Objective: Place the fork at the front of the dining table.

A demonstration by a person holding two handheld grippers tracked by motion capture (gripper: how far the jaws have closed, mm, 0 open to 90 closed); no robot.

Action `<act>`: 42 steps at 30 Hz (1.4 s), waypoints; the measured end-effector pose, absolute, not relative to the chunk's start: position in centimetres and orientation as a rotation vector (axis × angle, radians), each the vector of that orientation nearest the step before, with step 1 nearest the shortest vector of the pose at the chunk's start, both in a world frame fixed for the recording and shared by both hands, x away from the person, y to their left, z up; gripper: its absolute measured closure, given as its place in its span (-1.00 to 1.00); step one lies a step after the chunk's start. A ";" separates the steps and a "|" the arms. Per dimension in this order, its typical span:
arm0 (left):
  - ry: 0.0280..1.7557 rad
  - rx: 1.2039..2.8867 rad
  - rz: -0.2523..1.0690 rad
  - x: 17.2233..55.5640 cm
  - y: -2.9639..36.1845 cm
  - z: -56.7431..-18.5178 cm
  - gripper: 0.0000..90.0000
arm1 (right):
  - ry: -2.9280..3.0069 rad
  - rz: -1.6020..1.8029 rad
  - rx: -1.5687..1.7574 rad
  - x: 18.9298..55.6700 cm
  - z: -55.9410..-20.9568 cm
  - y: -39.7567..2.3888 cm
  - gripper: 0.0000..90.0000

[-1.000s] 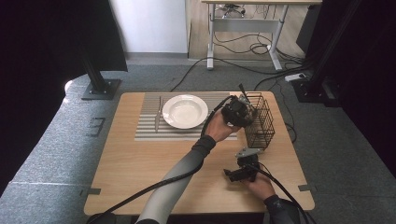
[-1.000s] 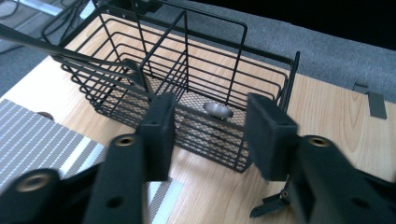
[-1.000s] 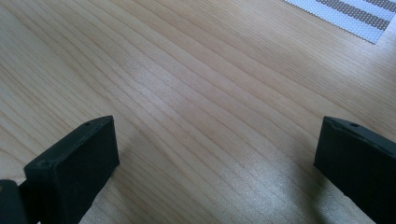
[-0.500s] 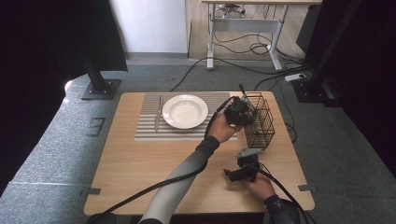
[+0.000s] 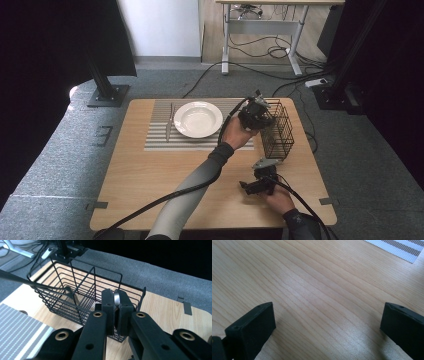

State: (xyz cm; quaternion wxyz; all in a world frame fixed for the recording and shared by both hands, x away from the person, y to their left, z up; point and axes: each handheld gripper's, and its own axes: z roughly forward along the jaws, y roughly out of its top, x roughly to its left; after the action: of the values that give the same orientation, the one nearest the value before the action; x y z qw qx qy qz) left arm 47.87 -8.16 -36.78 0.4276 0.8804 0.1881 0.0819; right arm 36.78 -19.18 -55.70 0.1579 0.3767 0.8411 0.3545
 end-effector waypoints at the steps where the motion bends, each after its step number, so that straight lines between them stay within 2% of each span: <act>1: 0.467 2.188 0.211 47.7 -7.9 -36.1 0.93 | 2.406 1.014 1.081 36.8 -55.7 -19.2 -1.00; 13: 0.417 2.124 0.231 46.2 -5.4 -30.5 0.93 | 2.406 1.015 1.085 36.8 -55.7 -19.2 -1.00; 19: 0.407 2.142 0.261 45.4 -4.1 -29.0 0.93 | 2.404 1.017 1.086 36.8 -55.7 -19.1 -1.00; 35: 0.415 2.228 0.249 43.8 0.8 -31.6 0.93 | 2.408 1.021 1.080 36.9 -55.6 -19.1 -0.99; 42: 0.434 2.251 0.236 43.7 2.3 -33.1 0.93 | 2.416 1.064 1.105 37.2 -55.0 -19.3 -0.76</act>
State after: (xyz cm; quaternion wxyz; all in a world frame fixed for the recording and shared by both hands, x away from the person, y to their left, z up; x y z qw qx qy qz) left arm 43.65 2.25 -33.10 0.4065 0.8924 0.1719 0.0937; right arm 37.18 -19.32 -55.02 0.1394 0.3822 0.8360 0.3682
